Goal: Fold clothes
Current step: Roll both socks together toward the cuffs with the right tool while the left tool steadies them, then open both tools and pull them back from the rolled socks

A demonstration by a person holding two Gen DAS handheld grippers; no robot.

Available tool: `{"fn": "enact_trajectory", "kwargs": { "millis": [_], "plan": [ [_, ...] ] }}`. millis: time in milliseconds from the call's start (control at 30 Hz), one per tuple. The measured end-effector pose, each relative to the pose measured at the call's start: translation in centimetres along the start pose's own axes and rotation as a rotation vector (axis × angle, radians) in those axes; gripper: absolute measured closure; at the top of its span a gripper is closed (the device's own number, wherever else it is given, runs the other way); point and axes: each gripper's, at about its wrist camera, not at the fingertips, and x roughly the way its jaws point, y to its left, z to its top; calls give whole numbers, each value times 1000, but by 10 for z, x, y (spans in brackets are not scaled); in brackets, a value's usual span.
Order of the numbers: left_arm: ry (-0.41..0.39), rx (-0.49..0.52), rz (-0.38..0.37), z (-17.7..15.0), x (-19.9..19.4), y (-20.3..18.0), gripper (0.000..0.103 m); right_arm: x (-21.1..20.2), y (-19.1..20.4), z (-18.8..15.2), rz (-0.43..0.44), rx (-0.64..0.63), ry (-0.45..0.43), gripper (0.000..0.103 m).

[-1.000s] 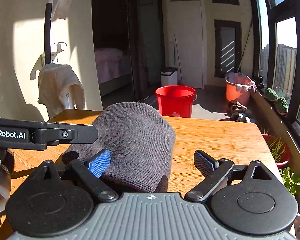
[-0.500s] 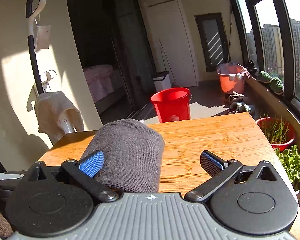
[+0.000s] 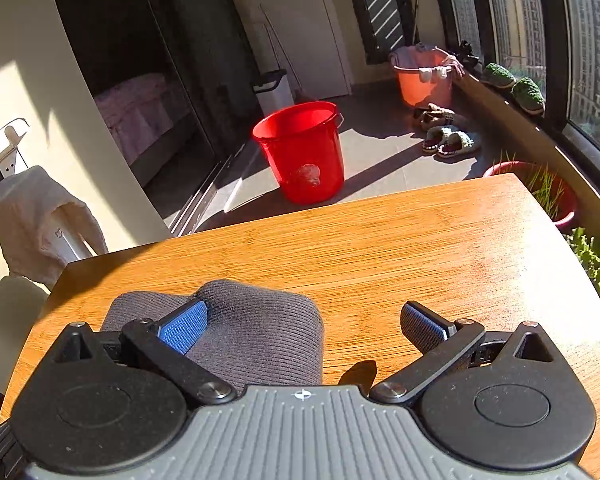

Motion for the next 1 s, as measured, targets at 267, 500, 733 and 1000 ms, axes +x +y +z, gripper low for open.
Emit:
{"fn": "enact_trajectory", "kwargs": {
  "millis": [267,500,733,1000],
  "plan": [
    [-1,-7,-1,-1,1,1,3,-37,-21,-56,-103,-47,-40,0],
    [-49,0,-10,-7,-15,-1,1,-53,-30,-69,-80,-20,-4,0],
    [-32,-57,46,-26,-46,1,0,-91,-25,-101,-124,-15,25,0],
    [111,55,211,-53,-65,-33,0,-117,-9,-128,-190,-61,68,0]
  ]
}}
